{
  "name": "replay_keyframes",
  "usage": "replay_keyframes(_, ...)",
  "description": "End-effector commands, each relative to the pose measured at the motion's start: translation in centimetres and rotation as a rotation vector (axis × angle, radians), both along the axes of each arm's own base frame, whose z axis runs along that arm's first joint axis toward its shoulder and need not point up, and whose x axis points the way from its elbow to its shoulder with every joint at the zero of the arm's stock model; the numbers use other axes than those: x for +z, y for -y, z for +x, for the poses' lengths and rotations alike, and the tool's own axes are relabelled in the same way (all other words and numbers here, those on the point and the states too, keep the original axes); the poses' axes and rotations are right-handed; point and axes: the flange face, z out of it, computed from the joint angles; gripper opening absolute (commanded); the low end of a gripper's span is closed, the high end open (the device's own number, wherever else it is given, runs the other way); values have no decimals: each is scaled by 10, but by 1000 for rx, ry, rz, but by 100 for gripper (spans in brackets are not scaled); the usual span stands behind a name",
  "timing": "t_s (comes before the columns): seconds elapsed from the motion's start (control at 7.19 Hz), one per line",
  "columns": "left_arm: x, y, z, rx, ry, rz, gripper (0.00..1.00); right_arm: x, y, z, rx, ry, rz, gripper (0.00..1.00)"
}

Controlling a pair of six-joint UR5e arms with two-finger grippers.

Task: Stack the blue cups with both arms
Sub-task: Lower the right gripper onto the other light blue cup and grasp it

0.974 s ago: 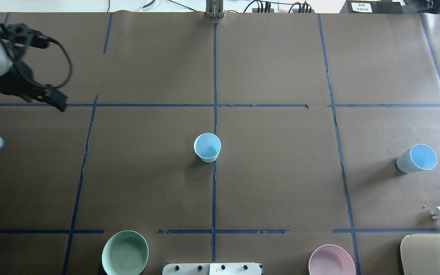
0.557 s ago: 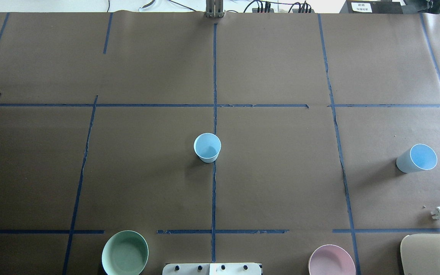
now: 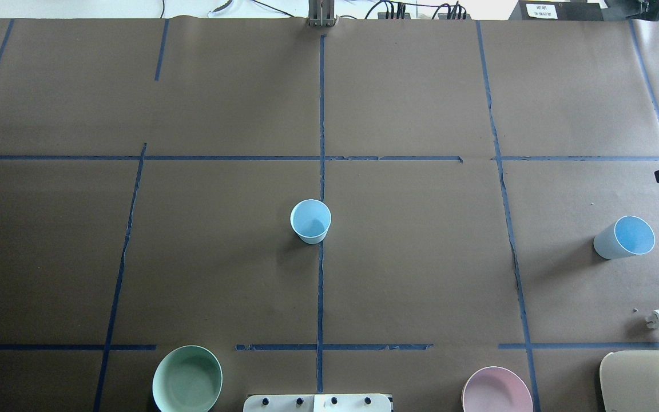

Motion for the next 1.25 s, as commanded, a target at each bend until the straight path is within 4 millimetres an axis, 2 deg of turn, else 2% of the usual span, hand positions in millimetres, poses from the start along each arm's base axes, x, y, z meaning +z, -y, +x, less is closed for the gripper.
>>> replay_keyframes(0.0, 1, 0, -1, -20, 0, -5, 100, 17, -29, -32, -29, -4, -13, 100)
replay_keyframes(0.14, 0, 0, -1, -23, 0, -6, 100, 25, -35, -46, -49, -43, -7, 100)
replay_keyframes(0.28, 1, 0, -1, -24, 0, -9, 100, 40, -41, -51, -64, -64, -28, 100)
replay_keyframes(0.56, 0, 0, -1, -24, 0, -7, 100, 57, -45, -60, -94, -81, -50, 96)
replay_keyframes(0.7, 1, -1, -1, -24, 0, -9, 100, 58, -46, -65, -100, -81, -55, 70)
replay_keyframes(0.83, 1, -1, -1, -24, 0, -9, 100, 56, -46, -68, -113, -78, -46, 36)
replay_keyframes(1.11, 1, -1, -1, -24, 0, -9, 100, 54, -45, -70, -115, -76, -43, 5)
